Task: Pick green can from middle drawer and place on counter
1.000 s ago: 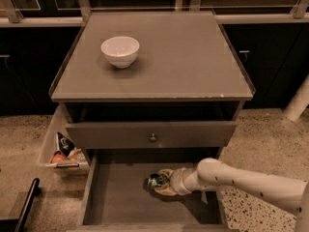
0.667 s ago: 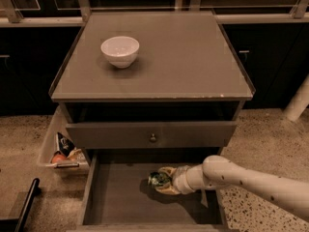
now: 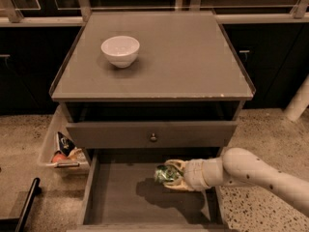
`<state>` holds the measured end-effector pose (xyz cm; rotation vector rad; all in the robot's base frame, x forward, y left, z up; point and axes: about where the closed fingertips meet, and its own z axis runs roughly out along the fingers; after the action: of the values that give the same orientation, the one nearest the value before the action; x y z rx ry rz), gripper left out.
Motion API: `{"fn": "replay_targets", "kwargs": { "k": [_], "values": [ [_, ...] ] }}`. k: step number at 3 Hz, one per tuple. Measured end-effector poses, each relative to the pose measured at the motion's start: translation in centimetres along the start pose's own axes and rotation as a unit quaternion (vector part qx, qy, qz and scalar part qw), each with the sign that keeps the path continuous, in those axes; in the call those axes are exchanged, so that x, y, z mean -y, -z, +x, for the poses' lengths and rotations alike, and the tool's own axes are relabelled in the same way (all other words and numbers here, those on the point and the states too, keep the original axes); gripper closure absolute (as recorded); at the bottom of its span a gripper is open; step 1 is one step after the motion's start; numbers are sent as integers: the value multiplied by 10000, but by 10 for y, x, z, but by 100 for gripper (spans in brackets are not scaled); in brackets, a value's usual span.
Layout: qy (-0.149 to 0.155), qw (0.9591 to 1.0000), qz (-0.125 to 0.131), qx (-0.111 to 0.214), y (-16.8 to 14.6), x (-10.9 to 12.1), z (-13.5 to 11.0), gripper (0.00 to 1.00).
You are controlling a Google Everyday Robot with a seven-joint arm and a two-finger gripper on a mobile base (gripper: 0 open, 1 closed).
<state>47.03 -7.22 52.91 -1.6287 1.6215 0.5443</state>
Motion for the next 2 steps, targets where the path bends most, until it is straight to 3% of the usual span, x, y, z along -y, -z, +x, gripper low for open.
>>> {"fn": "replay_targets", "kwargs": {
  "k": [1,2],
  "values": [
    [350,9992,192,-28,44,13,-27,100],
    [552,9981,251,74,68,36,-44,100]
  ]
}}
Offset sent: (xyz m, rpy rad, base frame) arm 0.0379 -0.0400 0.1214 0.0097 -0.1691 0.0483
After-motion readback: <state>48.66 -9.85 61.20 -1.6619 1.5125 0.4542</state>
